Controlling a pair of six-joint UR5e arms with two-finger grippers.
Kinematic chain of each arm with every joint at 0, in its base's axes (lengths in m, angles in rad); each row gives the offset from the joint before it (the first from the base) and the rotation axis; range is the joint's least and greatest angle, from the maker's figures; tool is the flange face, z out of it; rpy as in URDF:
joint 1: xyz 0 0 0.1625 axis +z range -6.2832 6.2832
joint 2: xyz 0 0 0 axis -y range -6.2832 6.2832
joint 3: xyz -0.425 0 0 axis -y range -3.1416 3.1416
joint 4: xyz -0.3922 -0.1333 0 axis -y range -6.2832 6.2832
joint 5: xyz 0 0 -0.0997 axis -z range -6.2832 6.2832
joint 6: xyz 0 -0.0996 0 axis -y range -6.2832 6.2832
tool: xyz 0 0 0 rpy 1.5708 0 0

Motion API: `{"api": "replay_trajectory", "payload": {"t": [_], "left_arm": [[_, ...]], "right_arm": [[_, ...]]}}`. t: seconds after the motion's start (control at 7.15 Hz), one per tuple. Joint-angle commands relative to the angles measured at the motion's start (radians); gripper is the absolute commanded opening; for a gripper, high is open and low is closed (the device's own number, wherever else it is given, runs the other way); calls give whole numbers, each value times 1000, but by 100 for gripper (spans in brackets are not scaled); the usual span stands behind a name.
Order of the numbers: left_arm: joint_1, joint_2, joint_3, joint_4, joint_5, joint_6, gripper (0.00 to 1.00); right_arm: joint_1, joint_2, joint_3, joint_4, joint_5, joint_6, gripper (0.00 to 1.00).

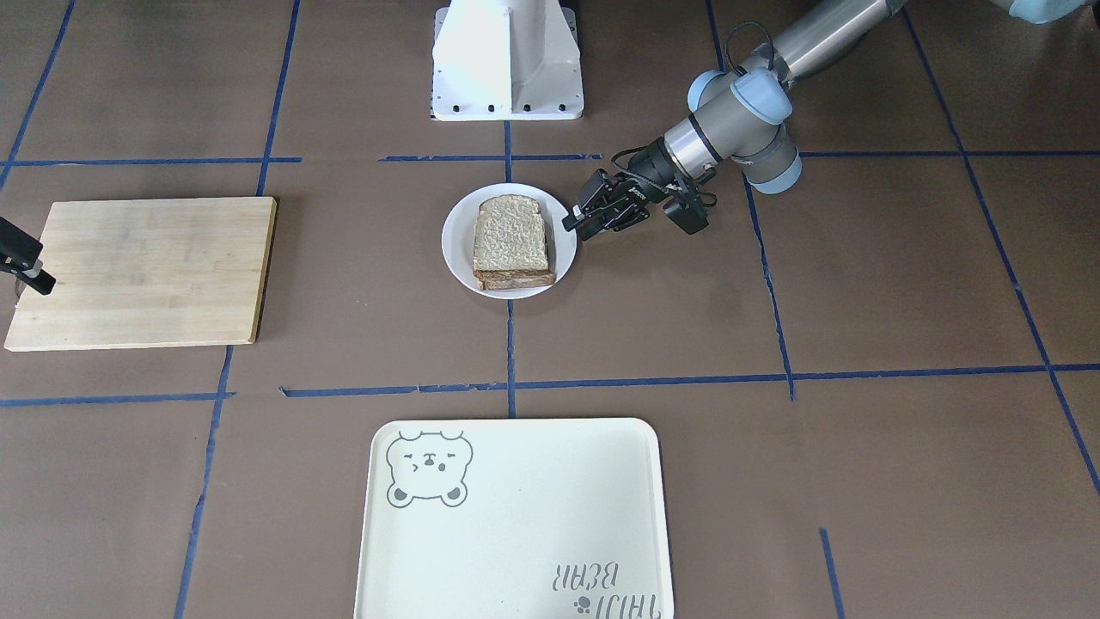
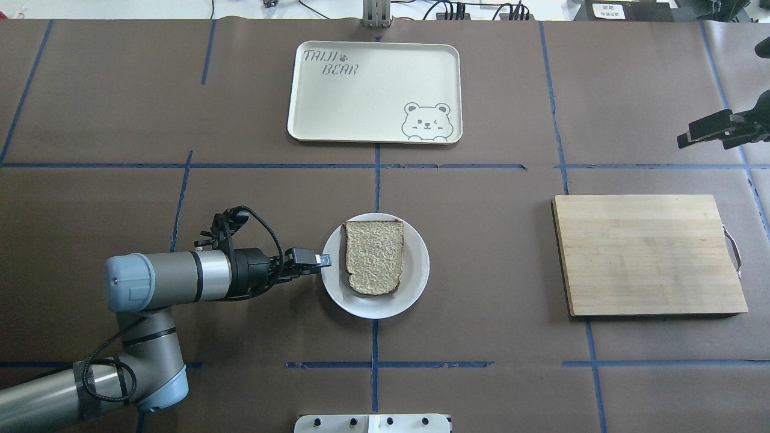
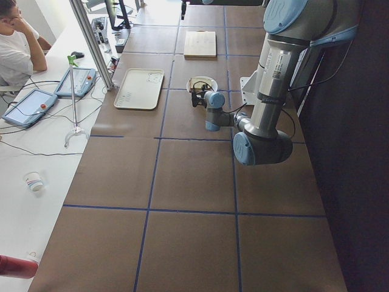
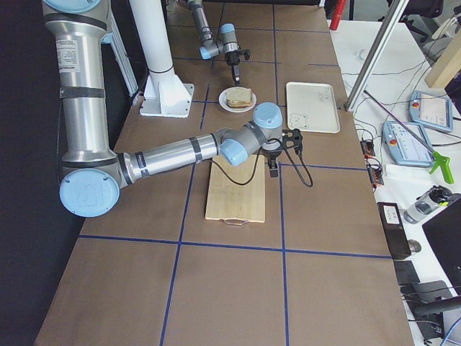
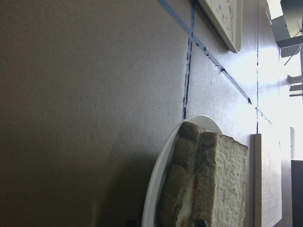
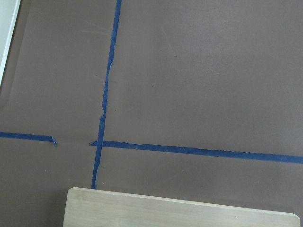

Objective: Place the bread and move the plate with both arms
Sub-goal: 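Lower the left gripper to the plate rim and grip it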

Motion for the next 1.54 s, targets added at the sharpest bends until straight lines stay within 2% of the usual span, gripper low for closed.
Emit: {"api": "replay_trajectory", "payload": {"t": [0.0, 0.84, 0.98, 1.26, 1.4], "left_arm": [[13, -27, 38, -13, 25, 0, 50], [41, -59, 93, -71, 28, 0, 43], [41, -59, 95, -71, 28, 0, 38], [42, -56, 96, -94, 28, 0, 5], [41, -56, 95, -99, 28, -2, 0]], "right_arm": [[0, -5, 2, 0, 0, 0, 100], [-1, -7, 0, 0, -1, 2, 100], [-1, -5, -1, 0, -3, 2, 100], [-3, -5, 0, 0, -5, 2, 100], [-1, -5, 0, 0, -6, 2, 100]]}}
